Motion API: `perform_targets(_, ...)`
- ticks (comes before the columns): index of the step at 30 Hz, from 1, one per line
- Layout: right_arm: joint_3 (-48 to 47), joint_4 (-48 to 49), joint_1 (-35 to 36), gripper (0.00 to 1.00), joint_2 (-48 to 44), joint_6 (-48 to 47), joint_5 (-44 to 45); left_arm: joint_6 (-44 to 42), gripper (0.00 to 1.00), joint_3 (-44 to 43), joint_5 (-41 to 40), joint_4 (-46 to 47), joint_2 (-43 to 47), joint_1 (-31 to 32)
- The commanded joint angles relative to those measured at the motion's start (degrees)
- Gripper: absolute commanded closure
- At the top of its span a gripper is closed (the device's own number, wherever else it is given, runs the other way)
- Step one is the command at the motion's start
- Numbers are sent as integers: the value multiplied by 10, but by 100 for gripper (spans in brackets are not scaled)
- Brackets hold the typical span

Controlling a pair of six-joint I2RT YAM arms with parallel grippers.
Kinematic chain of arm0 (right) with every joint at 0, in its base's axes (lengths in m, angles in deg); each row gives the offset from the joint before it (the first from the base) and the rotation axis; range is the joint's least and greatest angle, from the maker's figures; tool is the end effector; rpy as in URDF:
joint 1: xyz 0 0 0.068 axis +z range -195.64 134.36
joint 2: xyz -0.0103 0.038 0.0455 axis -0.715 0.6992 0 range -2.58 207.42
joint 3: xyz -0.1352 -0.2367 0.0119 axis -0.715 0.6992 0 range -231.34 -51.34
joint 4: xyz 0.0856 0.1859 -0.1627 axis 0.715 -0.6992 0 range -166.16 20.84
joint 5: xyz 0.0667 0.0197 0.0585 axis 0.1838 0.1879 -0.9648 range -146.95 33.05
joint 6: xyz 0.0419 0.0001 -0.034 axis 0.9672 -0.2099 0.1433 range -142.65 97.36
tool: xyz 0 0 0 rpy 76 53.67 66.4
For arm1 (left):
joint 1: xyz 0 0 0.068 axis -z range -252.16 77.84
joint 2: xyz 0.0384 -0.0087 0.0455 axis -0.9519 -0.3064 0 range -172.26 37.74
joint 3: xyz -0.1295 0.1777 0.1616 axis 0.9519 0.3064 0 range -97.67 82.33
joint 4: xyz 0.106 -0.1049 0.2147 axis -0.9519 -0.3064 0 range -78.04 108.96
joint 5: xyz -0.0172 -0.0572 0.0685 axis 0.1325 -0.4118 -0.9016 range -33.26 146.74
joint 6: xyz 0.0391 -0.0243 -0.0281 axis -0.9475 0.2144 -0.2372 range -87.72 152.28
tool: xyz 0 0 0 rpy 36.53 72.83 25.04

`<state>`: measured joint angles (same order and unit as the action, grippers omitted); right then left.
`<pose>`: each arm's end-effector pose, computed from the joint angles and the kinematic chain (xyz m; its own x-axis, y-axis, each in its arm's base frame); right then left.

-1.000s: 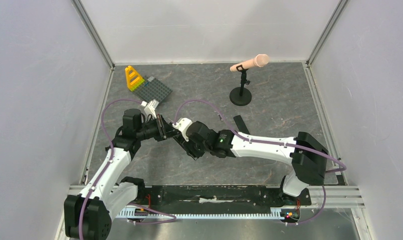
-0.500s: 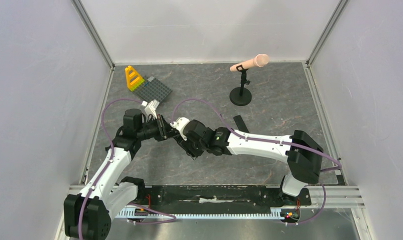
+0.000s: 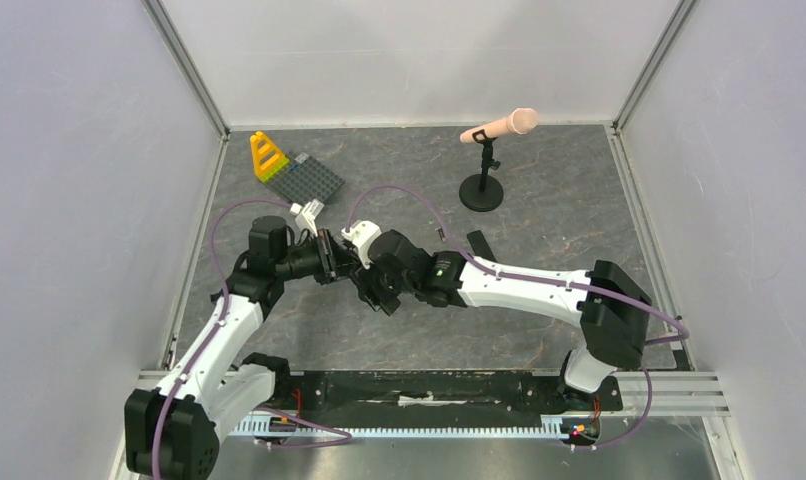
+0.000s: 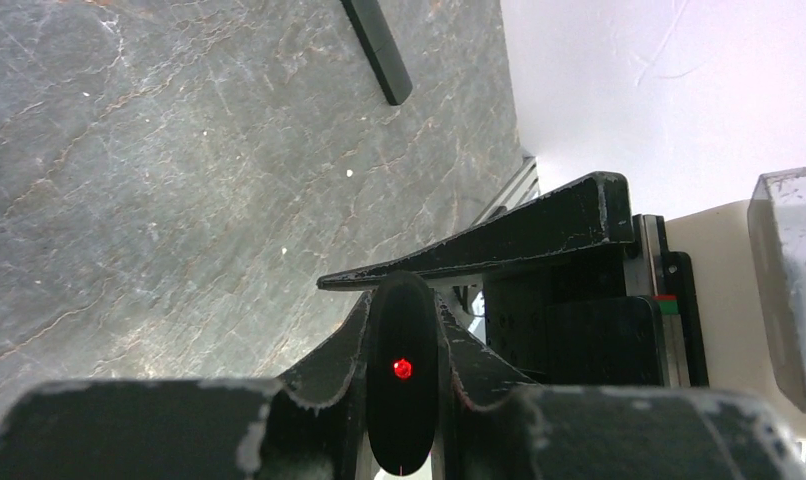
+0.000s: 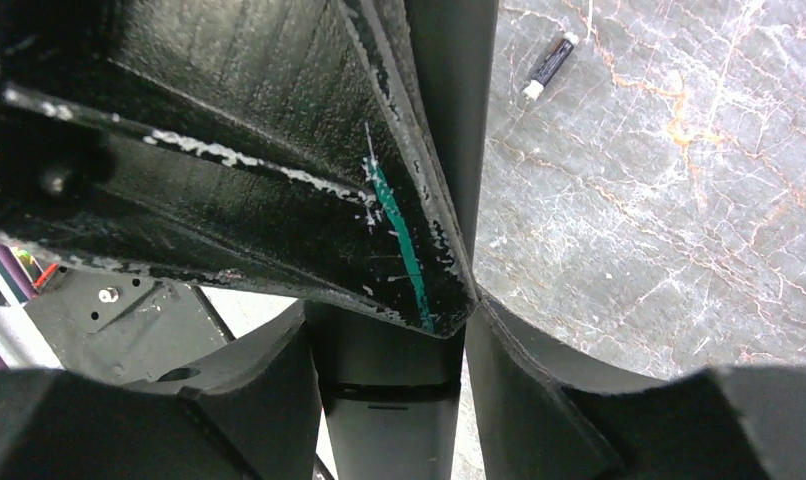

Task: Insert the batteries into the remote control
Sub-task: Load the battery cover into the remote control.

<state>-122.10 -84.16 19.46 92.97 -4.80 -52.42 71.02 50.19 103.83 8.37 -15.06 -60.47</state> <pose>0.1614 0.3409 0.2579 -0.5258 -0.4071 -0.7469 -0.7538 0.6298 0.1873 0.1854 -0.0650 0.2425 -0.8662 -0.2559 -0.4292 0.2680 0.4870 -0.8313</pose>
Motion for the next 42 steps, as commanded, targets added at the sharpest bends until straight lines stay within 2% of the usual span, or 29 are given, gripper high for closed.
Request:
perform_targets(1, -1, 35, -11, 48, -39, 11, 16, 53, 98, -37, 41, 2, 4, 4)
perform_targets(12, 9, 22, -15, 32, -85, 40, 18, 89, 98, -39, 18, 0, -22, 4)
perform_targets(21, 36, 19, -22, 23, -152, 66, 14, 120, 98, -40, 16, 20, -23, 4)
perform_targets(25, 77, 36, -32, 20, -212, 128, 40, 149, 98, -41, 20, 41, -16, 4)
perform_targets(32, 192, 103, -66, 20, -316, 305, 61, 221, 98, -52, 13, 65, 8, 4)
perform_targets(38, 245, 180, -66, 20, -345, 367, 42, 286, 98, -56, 0, 78, 32, 4)
perform_targets(42, 274, 245, -66, 21, -349, 401, 20, 287, 98, -73, -6, 66, 36, 3)
